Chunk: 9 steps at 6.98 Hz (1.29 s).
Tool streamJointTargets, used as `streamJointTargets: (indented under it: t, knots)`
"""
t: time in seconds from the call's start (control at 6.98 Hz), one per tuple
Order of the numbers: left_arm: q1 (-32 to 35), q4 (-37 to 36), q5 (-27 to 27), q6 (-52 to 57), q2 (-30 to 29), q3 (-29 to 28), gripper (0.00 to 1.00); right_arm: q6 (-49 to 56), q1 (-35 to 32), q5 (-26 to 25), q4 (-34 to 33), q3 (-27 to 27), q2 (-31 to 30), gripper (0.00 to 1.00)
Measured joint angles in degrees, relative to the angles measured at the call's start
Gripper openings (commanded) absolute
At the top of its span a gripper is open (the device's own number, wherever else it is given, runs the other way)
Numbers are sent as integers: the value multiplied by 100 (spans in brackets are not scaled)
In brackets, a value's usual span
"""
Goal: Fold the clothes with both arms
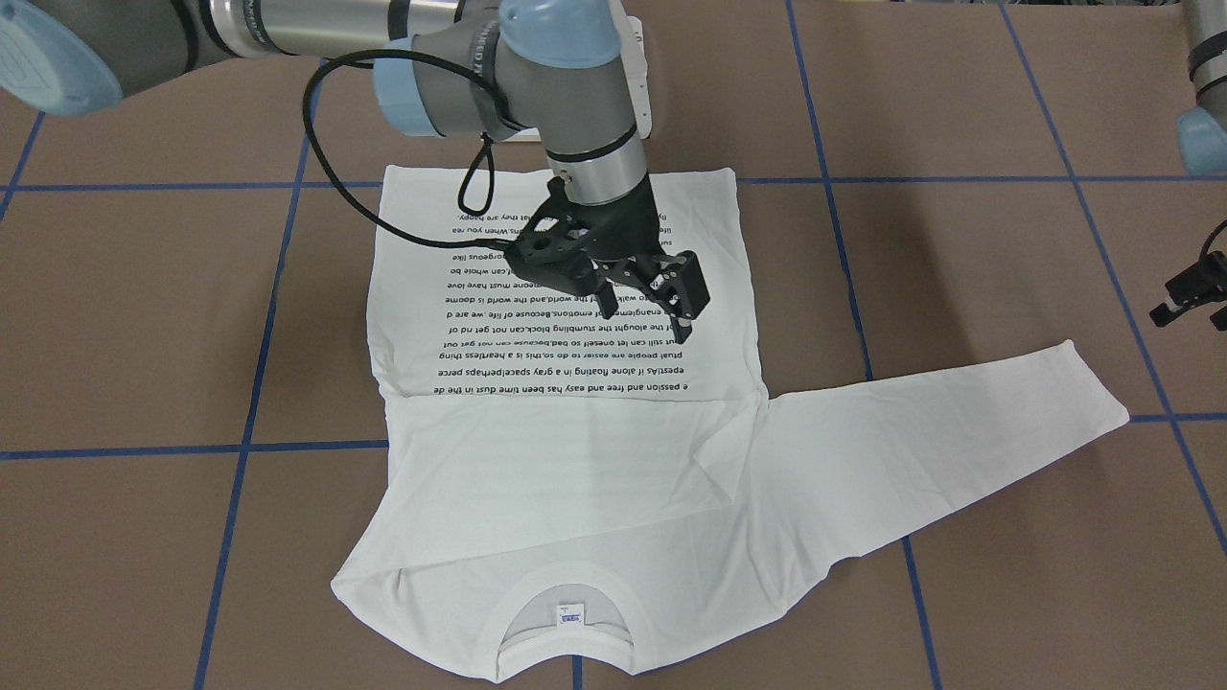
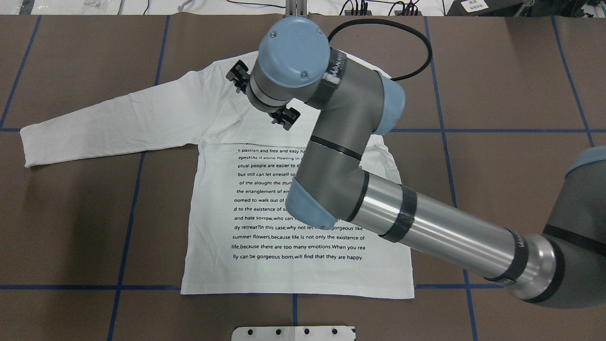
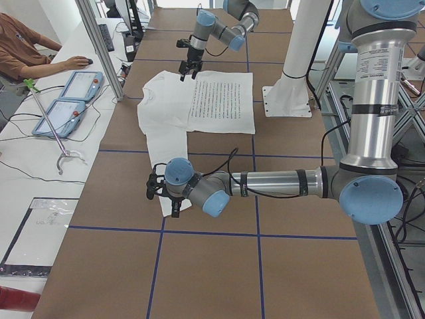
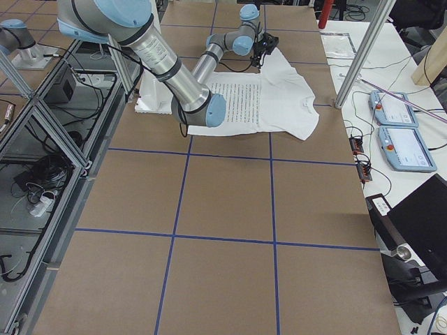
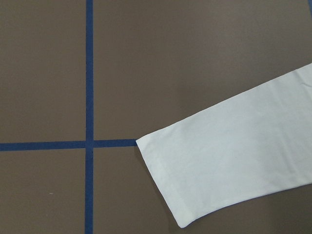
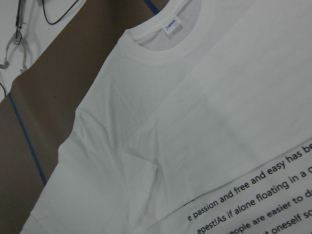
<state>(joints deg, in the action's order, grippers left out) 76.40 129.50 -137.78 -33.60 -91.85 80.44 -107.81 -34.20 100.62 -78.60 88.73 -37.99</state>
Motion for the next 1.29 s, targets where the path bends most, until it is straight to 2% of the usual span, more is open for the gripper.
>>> streamJointTargets:
  t: [0.14,0.43,0.72,1.0,1.29]
  knots:
    - [-191,257,90,-223,-261,-470,85,95,-66,85,-34,439,-421,100]
    - [-533,571,123,-584,-533,-966,78,191,-113,126,-41,708,-728,100]
    - [-826,719,102,-814,-537,-1029,73,263,-121,125,-35,738,-816,100]
    - [-1041,760,91,-849,-504,-1027,64,287,-120,124,-33,741,-856,100]
    - [-1138,747,91,-842,-454,-1025,63,295,-114,122,-32,745,-897,100]
